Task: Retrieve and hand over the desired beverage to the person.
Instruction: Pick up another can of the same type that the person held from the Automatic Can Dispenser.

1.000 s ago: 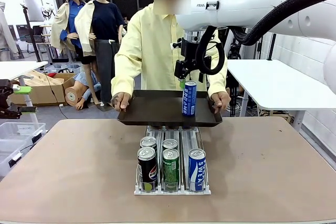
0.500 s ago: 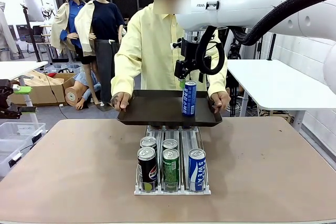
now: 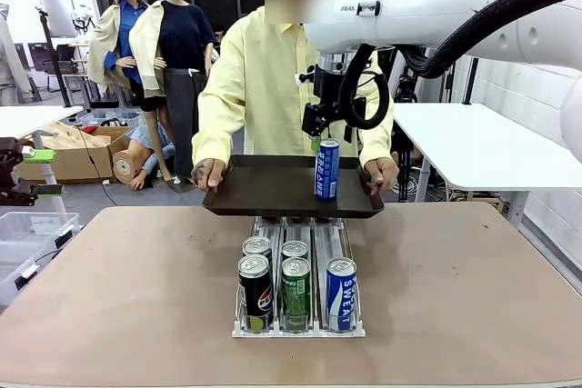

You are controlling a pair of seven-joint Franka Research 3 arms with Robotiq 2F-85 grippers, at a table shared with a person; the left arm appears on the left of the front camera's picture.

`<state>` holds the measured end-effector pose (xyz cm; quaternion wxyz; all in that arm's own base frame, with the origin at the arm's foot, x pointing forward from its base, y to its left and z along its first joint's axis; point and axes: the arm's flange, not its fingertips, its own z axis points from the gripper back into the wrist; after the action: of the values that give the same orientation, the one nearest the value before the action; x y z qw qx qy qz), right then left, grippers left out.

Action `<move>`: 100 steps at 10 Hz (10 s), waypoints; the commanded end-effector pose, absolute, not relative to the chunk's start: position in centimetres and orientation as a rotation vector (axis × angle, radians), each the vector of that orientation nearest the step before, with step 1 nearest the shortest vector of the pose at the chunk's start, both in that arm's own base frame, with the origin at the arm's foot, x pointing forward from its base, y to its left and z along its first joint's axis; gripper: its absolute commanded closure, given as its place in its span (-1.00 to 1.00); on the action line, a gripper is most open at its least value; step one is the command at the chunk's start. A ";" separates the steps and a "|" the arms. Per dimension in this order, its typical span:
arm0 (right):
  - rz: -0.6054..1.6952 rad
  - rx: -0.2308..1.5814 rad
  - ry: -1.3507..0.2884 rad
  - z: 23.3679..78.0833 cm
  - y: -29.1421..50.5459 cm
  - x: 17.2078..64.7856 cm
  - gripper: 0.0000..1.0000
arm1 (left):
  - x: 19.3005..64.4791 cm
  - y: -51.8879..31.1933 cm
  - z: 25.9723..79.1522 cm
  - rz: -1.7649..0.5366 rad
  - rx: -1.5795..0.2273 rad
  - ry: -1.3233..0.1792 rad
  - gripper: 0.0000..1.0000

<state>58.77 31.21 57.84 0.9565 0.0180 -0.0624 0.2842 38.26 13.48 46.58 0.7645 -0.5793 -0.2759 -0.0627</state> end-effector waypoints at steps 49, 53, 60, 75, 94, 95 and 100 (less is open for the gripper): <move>-0.077 1.471 -0.056 46.7 -5.9 42.9 -1.00 | 38.1 13.5 46.7 -0.130 -1.275 -0.609 -1.00; -0.077 1.471 -0.056 46.7 -5.9 42.9 -1.00 | 38.1 13.5 46.7 -0.130 -1.275 -0.609 -1.00; -0.077 1.471 -0.056 46.7 -5.9 42.9 -1.00 | 38.1 13.5 46.7 -0.130 -1.275 -0.609 -1.00; -0.077 1.471 -0.056 46.7 -5.9 42.9 -1.00 | 38.1 13.5 46.7 -0.130 -1.275 -0.609 -1.00; -0.077 1.471 -0.056 46.7 -5.9 42.9 -1.00 | 38.1 13.5 46.7 -0.130 -1.275 -0.609 -1.00; -0.077 1.471 -0.056 46.7 -5.9 42.9 -1.00 | 38.1 13.5 46.7 -0.130 -1.275 -0.609 -1.00; -0.077 1.471 -0.056 46.7 -5.9 42.9 -1.00 | 38.1 13.5 46.7 -0.130 -1.275 -0.609 -1.00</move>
<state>42.92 -6.04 46.66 0.7364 0.6753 -0.0237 -0.0330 38.26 13.51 46.57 0.7645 -0.5792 -0.2758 -0.0625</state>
